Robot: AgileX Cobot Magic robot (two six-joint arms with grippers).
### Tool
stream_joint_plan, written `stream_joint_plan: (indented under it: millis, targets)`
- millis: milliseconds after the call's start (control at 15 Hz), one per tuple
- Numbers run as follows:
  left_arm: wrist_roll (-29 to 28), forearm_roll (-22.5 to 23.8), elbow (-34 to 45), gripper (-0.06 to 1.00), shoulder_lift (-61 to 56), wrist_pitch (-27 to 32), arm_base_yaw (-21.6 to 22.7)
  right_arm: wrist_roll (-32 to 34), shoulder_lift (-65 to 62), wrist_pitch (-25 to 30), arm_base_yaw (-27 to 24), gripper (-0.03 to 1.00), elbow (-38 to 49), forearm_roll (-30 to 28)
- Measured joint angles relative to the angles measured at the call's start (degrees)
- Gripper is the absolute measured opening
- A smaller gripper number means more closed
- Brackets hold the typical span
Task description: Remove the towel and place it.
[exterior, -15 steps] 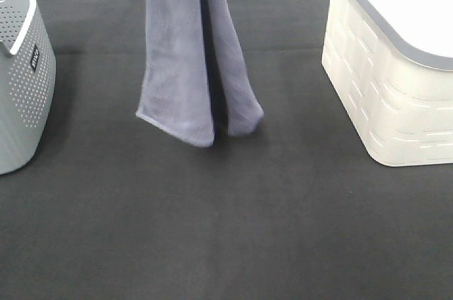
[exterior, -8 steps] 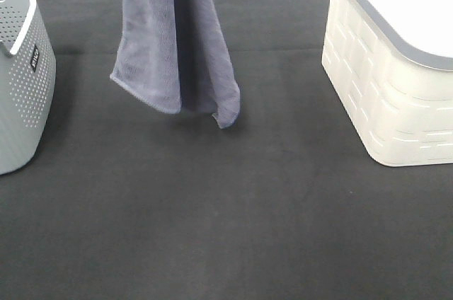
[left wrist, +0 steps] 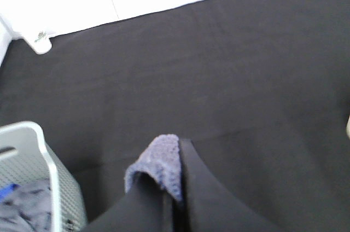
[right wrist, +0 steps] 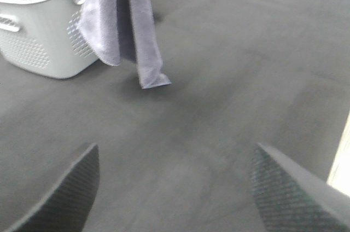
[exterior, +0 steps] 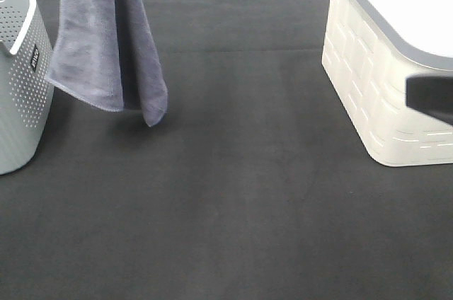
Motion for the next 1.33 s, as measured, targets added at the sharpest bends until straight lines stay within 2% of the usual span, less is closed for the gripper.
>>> stream_joint_plan:
  millis: [67, 267, 533, 667, 733, 800, 867, 1000, 1067, 1200, 1333]
  targets:
    - [-5.73, 0.97, -0.11, 0.00, 0.40, 0.11, -0.11, -2.18, 0.86, -1.32, 0.00, 0.75, 0.00, 1.15]
    - [-10.20, 1.60, -0.11, 0.00, 2.86, 0.11, -0.11, -7.16, 3.15, -4.81, 0.00, 0.75, 0.00, 4.18]
    - [-24.75, 5.90, 1.49, 0.00, 5.10, 1.49, -0.11, -16.27, 8.25, -7.73, 0.00, 0.74, 0.00, 10.60]
    - [-26.87, 7.33, 2.52, 0.00, 5.39, 1.03, -0.11, -22.12, 11.97, -8.19, 0.40, 0.74, 0.00, 15.07]
    - [-27.10, 7.85, 2.69, 0.00, 5.79, 0.74, -0.11, -25.04, 14.21, -9.68, 2.52, 0.73, 0.00, 17.93]
    - [-27.22, 8.31, 2.69, 0.00, 6.07, 0.34, -0.17, -27.96, 17.02, -13.75, 6.76, 0.73, 0.00, 21.72]
    - [-27.33, 8.59, 2.75, 0.00, 6.36, -0.52, -0.17, -31.05, 19.94, -20.05, 13.29, 0.72, 0.00, 24.92]
    - [-27.33, 8.94, 2.75, 0.00, 6.93, -2.69, -0.17, -35.07, 27.33, -36.73, 27.50, 0.72, -0.74, 31.34]
    - [-27.33, 9.17, 2.86, 0.00, 7.16, -4.35, -0.17, -34.95, 34.49, -46.98, 37.93, 0.72, -3.50, 34.21]
    - [-27.33, 9.17, 2.92, 0.00, 7.22, -5.21, -0.17, -32.49, 40.85, -53.00, 44.00, 0.72, -7.39, 34.72]
    - [-27.33, 9.17, 2.92, 0.00, 7.22, -5.27, -0.17, -23.89, 48.53, -55.35, 46.18, 0.72, -13.18, 34.61]
